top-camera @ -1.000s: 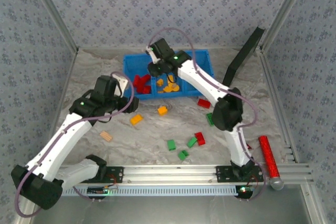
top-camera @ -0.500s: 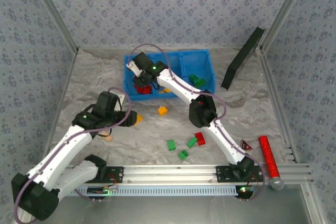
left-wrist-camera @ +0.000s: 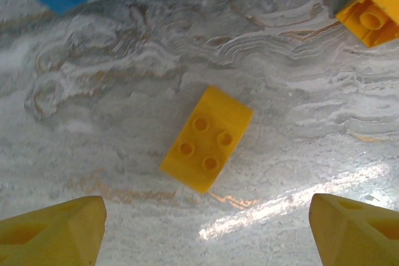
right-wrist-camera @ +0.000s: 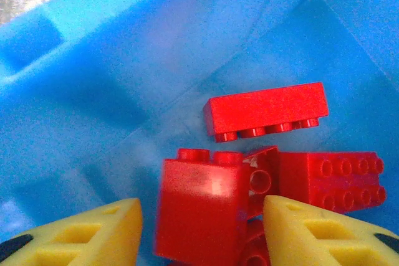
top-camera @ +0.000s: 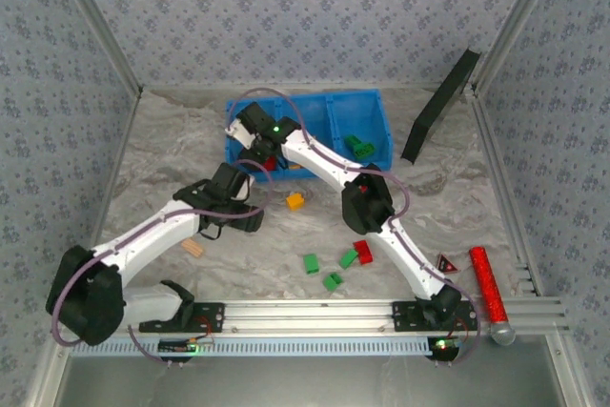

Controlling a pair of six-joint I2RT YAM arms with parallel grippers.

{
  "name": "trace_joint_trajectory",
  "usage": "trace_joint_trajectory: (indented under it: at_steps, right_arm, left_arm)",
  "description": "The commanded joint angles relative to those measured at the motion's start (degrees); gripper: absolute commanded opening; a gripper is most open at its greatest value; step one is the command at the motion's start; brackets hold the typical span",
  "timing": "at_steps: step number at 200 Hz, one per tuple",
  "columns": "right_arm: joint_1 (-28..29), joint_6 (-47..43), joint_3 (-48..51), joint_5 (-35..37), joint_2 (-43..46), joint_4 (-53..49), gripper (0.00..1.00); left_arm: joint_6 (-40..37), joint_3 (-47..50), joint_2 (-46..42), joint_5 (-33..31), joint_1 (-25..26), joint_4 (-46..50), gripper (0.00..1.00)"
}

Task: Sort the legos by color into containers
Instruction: Place the lego in the container, then pick up the lego from the center of the table.

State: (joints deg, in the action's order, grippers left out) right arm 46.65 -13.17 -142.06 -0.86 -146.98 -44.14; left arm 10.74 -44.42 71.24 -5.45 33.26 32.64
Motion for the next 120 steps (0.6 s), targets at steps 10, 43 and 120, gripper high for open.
trace_joint_trajectory:
  at_steps: [10,43,120]
  right_arm:
    - [-0.2,-1.0,1.3,-2.4,6.6,0.2,0.58]
    - [-0.5,-0.8,1.1,-2.5,9.6,-0.7,0.59]
    - [-3.4,0.6,7.5,-4.2,21.6,-0.1,0.59]
  left_arm:
    - [-8.1,-4.6,5.1,-2.4,0.5,-0.1,0.84]
    - [-12.0,-6.4,11.3,-2.5,0.6,-0.4,0.83]
    - [-14.3,-8.8,23.4,-2.7,0.4,-1.4,0.76]
